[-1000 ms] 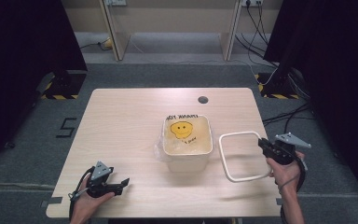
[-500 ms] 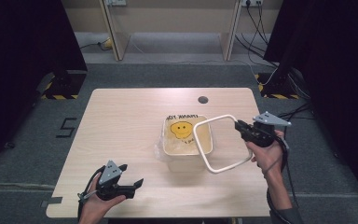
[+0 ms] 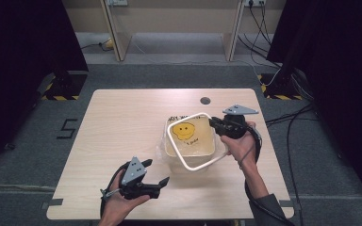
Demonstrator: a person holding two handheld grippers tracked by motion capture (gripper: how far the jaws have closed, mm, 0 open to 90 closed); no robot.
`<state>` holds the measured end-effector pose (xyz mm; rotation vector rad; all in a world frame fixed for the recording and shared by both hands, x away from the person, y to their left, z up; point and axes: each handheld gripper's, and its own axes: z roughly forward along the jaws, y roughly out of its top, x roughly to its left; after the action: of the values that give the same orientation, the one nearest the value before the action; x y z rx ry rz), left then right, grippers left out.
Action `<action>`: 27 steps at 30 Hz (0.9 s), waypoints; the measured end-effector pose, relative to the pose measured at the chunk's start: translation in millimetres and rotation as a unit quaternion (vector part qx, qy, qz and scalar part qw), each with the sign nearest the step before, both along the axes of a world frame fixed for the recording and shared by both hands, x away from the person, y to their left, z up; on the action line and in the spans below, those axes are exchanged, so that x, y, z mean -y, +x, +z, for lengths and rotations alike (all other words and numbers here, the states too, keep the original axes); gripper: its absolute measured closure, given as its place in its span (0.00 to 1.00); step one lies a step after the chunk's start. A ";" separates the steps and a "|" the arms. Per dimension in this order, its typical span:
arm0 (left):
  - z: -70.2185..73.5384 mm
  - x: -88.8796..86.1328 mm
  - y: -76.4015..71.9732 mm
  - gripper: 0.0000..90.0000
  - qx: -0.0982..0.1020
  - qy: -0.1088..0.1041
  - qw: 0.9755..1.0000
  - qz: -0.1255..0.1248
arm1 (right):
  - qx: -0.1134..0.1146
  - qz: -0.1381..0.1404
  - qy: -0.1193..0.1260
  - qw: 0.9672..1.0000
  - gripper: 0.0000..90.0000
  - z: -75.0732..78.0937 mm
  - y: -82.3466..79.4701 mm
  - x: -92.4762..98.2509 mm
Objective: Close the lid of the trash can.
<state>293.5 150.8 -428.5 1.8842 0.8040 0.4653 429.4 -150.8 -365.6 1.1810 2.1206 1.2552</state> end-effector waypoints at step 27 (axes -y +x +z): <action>13.4 33.4 21.9 0.17 0.041 0.001 0.997 0.061 | -0.034 -0.041 -0.032 0.998 0.89 1.0 16.9 -19.0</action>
<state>315.4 117.4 -415.1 1.8137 0.8668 0.6154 446.2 -131.8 -364.6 1.2849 2.1215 1.1184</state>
